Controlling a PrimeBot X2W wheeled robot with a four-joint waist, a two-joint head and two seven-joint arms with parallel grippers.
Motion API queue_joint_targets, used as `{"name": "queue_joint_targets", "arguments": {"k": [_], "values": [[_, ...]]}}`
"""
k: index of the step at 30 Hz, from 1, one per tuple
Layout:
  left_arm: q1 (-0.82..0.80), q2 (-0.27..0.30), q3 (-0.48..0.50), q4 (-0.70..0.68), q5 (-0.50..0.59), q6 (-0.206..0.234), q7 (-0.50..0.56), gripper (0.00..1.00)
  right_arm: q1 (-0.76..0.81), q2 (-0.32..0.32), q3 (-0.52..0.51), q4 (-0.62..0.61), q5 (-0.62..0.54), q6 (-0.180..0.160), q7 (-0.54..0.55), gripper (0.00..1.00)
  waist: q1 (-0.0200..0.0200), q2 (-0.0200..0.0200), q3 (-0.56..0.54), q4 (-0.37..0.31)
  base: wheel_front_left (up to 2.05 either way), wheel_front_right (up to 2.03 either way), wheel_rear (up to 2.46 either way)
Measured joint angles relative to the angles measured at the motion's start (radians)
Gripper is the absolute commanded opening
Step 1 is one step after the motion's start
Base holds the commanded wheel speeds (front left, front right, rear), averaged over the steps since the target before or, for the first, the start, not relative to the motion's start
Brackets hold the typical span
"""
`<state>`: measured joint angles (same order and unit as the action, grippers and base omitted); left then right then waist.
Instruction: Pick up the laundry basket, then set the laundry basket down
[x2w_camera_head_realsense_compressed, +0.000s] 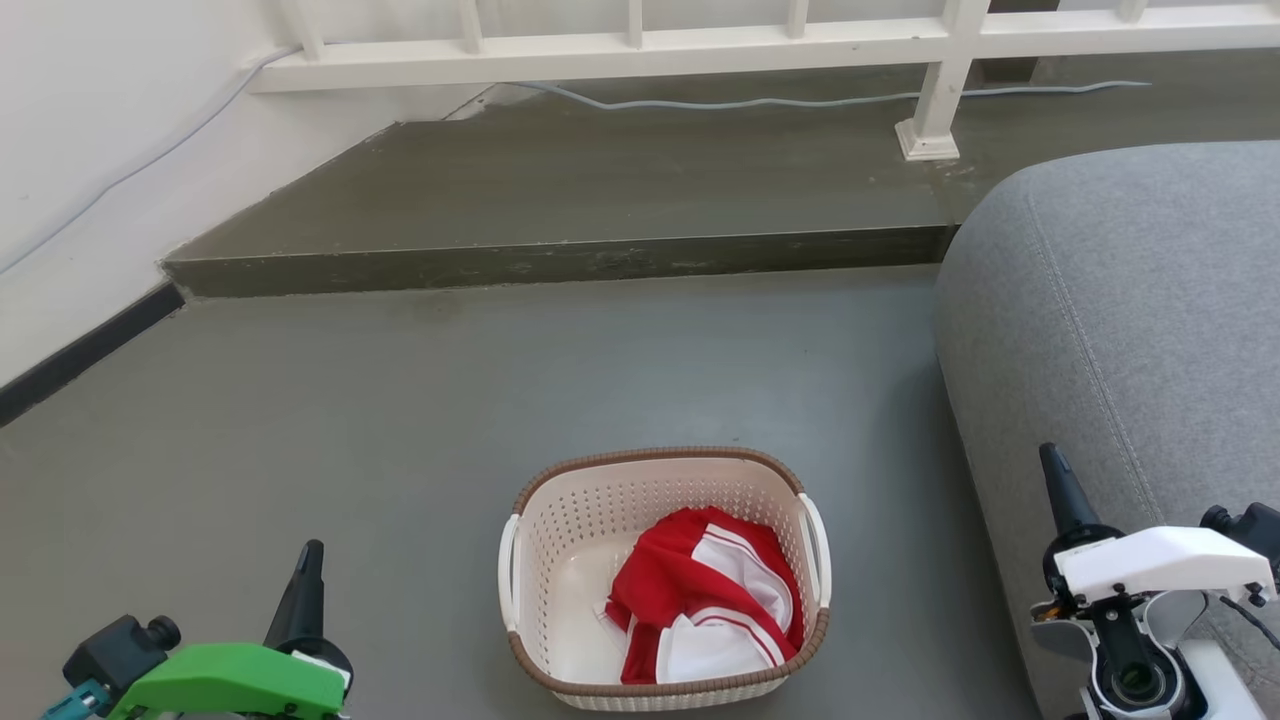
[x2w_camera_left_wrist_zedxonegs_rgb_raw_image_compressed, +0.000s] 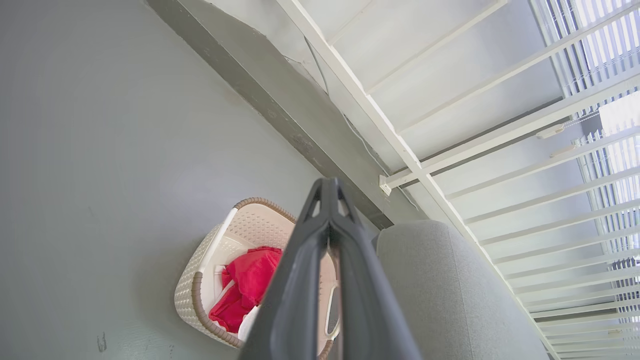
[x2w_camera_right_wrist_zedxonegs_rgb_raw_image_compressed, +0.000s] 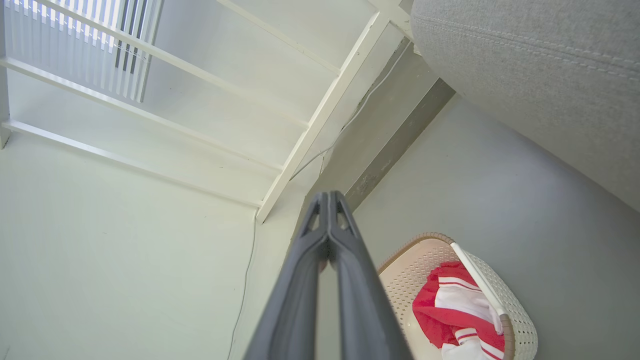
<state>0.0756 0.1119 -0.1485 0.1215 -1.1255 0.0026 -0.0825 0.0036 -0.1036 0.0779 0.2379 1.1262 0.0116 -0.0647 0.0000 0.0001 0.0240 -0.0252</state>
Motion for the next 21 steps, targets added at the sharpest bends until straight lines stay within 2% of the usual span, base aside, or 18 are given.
{"name": "queue_joint_targets", "arguments": {"k": [12,21], "values": [[-0.035,0.000,0.031,0.032,-0.174,-0.023,0.029,0.00,-0.017,0.006,-0.042,0.005,0.162,0.029,0.037,0.00,0.0000,0.0000,-0.006,0.008,0.00,0.00,0.00],[-0.059,0.000,0.058,0.061,-0.316,-0.056,0.053,0.00,-0.027,0.008,-0.077,0.011,0.294,0.052,0.066,0.00,0.0000,0.0000,-0.011,0.014,0.00,0.00,0.00]]}}
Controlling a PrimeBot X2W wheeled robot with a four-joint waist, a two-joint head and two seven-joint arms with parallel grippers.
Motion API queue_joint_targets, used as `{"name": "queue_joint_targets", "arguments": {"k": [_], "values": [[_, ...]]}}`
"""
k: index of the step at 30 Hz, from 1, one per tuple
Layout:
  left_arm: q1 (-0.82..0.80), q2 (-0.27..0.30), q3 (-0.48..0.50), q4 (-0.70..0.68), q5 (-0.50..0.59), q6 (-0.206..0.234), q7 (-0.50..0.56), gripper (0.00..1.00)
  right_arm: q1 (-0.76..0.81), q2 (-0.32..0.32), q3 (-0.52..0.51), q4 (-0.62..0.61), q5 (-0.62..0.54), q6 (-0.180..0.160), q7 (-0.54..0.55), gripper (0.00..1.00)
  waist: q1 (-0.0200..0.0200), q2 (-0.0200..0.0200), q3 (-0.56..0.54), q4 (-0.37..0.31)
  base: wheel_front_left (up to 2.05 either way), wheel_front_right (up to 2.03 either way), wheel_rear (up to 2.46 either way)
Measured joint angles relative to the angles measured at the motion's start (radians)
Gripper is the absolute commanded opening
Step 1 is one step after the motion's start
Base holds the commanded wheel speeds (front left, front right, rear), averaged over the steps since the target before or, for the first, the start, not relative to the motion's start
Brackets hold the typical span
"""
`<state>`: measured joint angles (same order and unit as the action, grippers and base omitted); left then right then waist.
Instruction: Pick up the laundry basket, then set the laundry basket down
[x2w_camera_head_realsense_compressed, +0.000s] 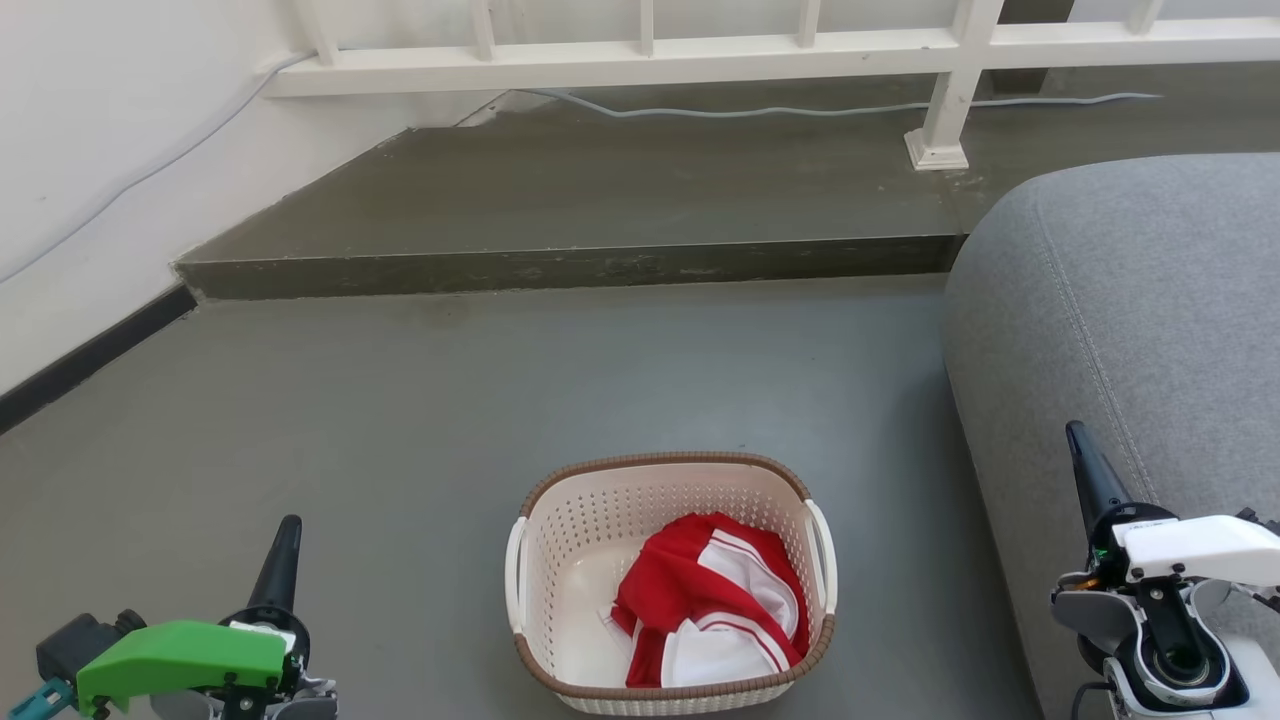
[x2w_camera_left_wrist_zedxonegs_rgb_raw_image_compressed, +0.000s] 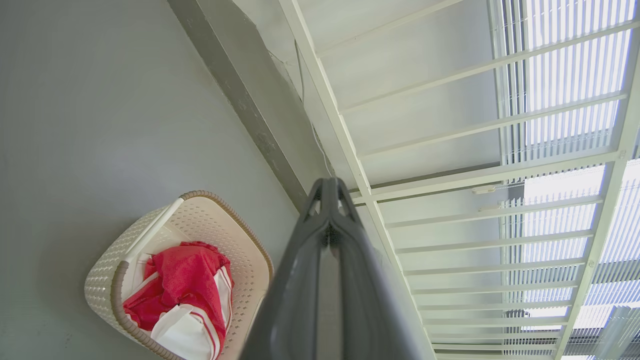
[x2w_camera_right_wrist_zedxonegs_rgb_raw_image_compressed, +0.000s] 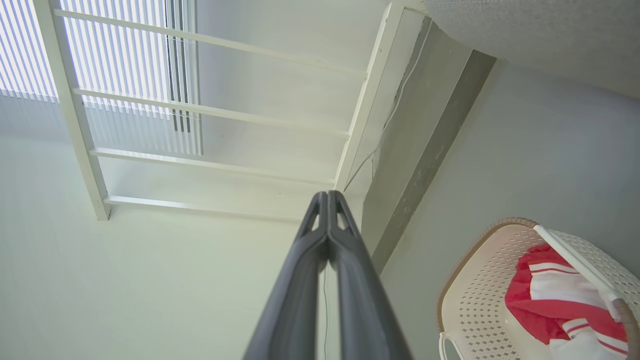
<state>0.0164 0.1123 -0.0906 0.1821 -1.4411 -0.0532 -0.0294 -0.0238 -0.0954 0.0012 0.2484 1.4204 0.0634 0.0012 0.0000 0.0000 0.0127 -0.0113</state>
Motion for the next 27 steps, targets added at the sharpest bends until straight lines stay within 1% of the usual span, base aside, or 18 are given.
{"name": "queue_joint_targets", "arguments": {"k": [2,12,18,20,27], "values": [[-0.002,0.000,0.002,0.002,-0.012,-0.001,0.004,0.00,-0.003,0.001,-0.002,0.001,0.011,0.003,0.001,0.00,0.0000,0.0000,-0.001,0.001,0.00,0.00,0.00],[-0.023,0.000,0.030,0.031,-0.157,-0.035,0.029,0.00,-0.011,0.004,-0.038,0.005,0.142,0.031,0.031,0.00,0.0000,0.0000,-0.006,0.007,0.00,0.00,0.00],[-0.041,0.000,0.049,0.040,-0.243,-0.046,0.039,0.00,-0.020,0.006,-0.062,0.008,0.224,0.044,0.050,0.00,0.0000,0.0000,-0.009,0.011,0.00,0.00,0.00],[-0.046,0.000,0.053,0.043,-0.253,-0.052,0.039,0.00,-0.025,0.008,-0.064,0.009,0.236,0.050,0.052,0.00,0.0000,0.0000,-0.009,0.011,0.00,0.00,0.00],[-0.047,0.000,0.053,0.056,-0.253,-0.053,0.046,0.00,-0.029,0.008,-0.064,0.012,0.237,0.050,0.052,0.00,0.0000,0.0000,-0.009,0.011,0.00,0.00,0.00]]}}
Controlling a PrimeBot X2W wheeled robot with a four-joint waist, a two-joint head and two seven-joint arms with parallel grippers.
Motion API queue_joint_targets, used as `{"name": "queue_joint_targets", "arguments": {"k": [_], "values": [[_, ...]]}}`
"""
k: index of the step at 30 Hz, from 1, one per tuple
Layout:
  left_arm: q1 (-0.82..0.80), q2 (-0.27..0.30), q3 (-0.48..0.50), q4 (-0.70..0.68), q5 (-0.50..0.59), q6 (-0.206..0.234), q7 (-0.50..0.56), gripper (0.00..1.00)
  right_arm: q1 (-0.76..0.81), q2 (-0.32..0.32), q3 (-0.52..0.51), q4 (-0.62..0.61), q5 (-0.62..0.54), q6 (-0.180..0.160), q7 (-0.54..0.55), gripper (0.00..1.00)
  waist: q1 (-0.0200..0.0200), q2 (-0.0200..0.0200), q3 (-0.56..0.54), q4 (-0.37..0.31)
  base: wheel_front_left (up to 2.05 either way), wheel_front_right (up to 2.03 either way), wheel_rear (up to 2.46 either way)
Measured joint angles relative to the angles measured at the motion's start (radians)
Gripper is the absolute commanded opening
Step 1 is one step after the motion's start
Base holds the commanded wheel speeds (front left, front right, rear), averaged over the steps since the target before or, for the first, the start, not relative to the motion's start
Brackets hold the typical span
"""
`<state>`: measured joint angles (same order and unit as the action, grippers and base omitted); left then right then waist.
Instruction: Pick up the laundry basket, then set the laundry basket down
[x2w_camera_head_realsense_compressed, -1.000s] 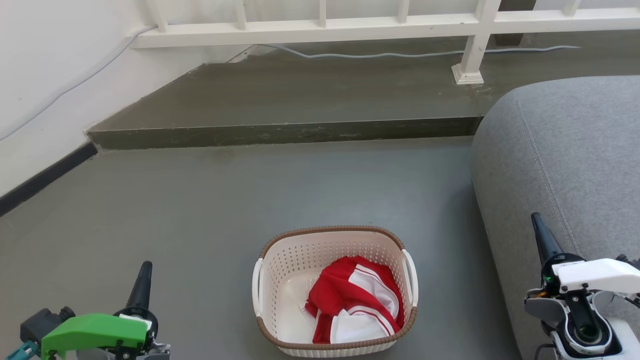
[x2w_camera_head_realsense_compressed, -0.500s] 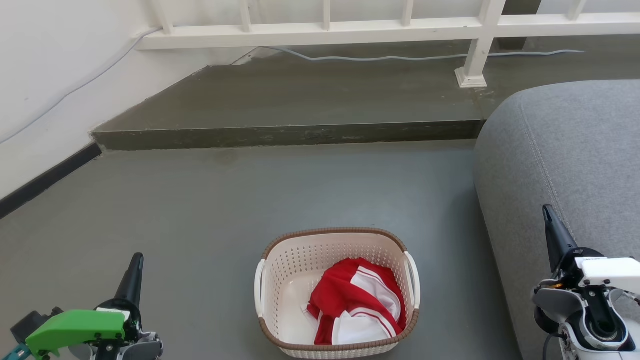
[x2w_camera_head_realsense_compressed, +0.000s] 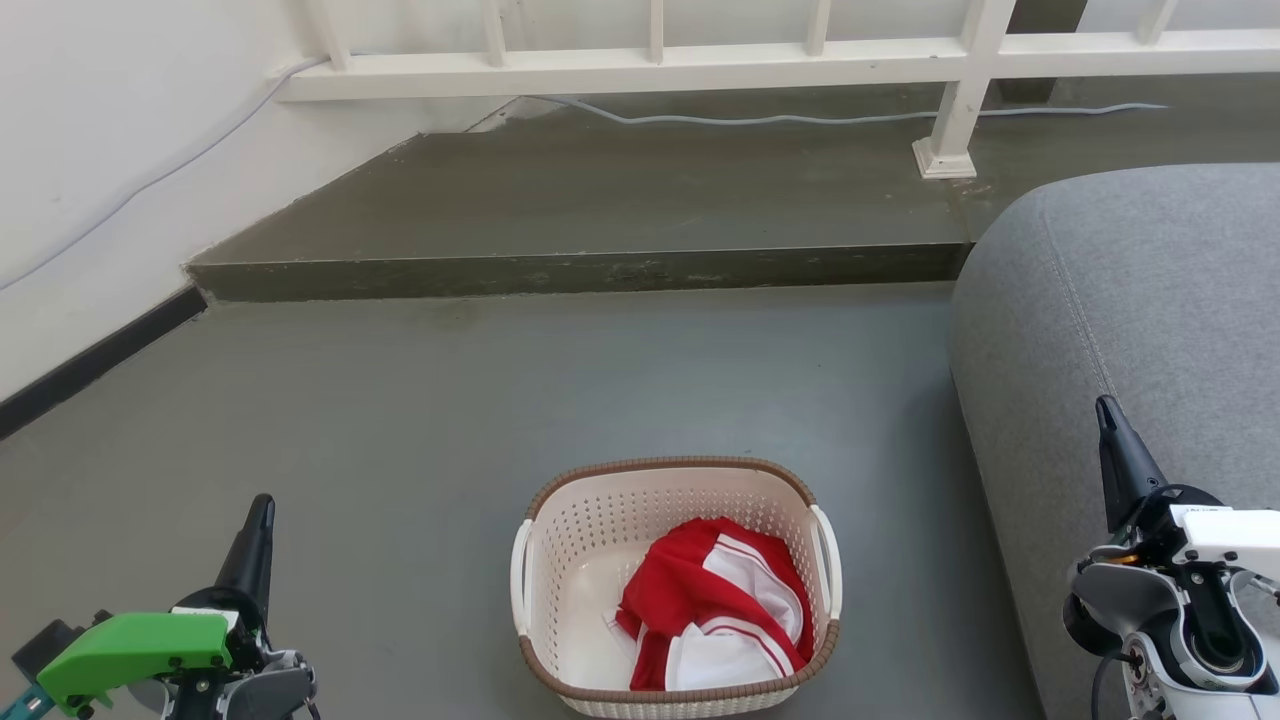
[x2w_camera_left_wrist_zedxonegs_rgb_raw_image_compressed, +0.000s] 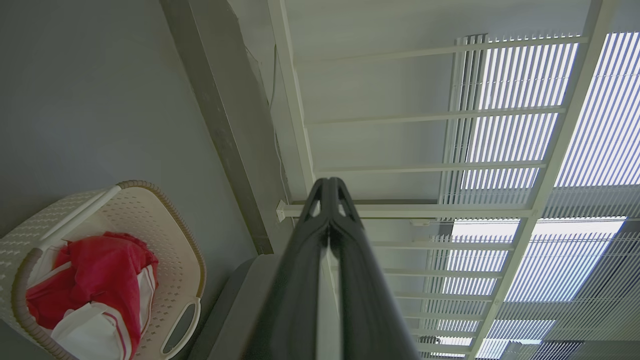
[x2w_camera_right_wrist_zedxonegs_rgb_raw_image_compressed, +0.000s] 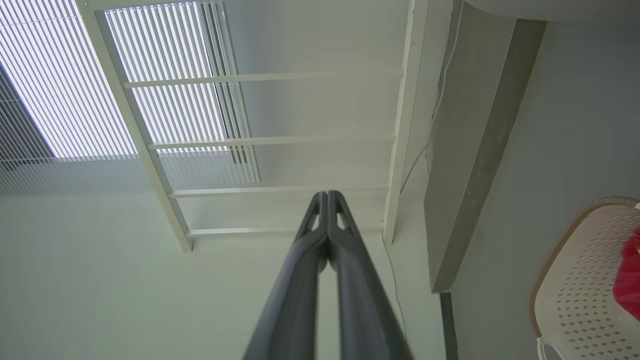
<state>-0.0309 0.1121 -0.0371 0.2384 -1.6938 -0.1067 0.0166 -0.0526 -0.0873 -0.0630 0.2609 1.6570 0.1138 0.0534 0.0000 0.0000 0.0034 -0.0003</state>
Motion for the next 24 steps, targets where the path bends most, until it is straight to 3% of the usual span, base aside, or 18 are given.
{"name": "queue_joint_targets", "arguments": {"k": [24], "values": [[-0.009,0.000,0.001,0.013,0.000,-0.005,0.000,0.00,-0.001,0.000,-0.001,0.007,0.000,0.000,0.000,0.00,0.0000,0.0000,-0.001,0.000,0.00,0.00,0.00]]}}
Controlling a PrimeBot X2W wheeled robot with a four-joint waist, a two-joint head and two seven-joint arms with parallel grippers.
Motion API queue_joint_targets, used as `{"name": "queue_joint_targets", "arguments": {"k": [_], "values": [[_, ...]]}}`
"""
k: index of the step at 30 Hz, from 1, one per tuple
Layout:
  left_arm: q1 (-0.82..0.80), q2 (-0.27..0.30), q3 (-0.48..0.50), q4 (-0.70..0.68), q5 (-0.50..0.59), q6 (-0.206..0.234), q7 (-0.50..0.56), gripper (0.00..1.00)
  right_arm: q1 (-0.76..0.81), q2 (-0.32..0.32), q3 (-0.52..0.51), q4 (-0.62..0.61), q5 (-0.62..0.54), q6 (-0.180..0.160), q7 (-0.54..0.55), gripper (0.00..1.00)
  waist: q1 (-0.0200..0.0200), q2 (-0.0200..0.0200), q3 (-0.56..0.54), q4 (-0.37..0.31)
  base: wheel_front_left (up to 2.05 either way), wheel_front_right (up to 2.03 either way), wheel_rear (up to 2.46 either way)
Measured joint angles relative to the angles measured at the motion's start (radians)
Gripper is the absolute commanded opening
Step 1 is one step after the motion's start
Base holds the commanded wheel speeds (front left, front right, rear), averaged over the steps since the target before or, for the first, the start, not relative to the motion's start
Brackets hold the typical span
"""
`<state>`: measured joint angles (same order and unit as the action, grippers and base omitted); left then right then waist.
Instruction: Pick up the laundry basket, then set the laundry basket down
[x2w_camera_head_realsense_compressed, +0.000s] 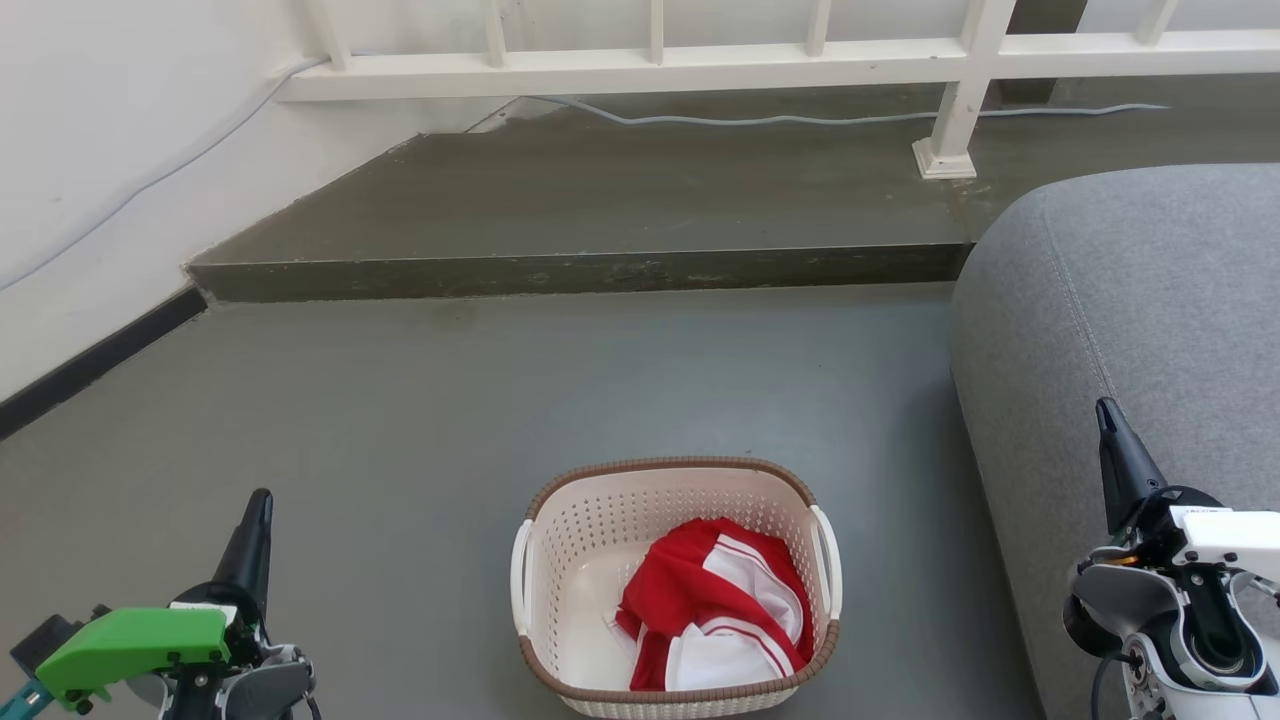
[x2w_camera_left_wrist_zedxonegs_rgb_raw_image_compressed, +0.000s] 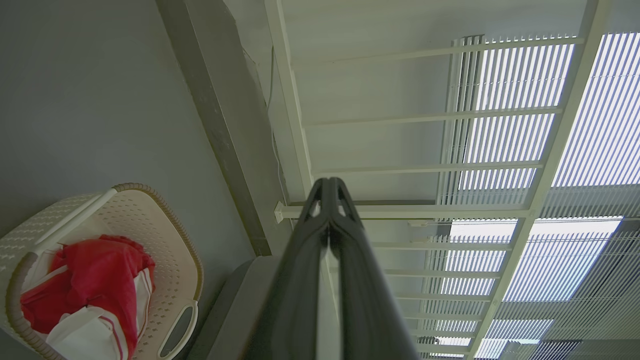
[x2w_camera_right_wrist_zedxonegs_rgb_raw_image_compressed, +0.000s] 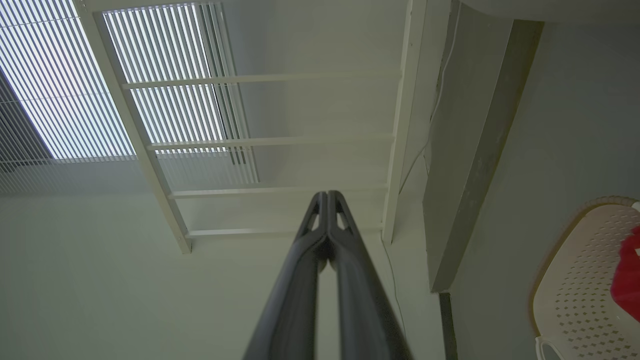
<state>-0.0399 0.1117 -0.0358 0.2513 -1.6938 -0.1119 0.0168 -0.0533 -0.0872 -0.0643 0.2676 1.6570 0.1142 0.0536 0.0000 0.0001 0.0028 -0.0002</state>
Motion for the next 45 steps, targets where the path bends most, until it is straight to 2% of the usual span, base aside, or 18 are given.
{"name": "queue_joint_targets", "arguments": {"k": [45], "values": [[-0.005,-0.001,0.003,0.017,0.000,-0.007,0.002,0.00,-0.001,0.005,-0.004,0.008,0.000,0.000,0.002,0.00,0.0000,0.0000,-0.001,0.000,0.00,0.00,0.00]]}}
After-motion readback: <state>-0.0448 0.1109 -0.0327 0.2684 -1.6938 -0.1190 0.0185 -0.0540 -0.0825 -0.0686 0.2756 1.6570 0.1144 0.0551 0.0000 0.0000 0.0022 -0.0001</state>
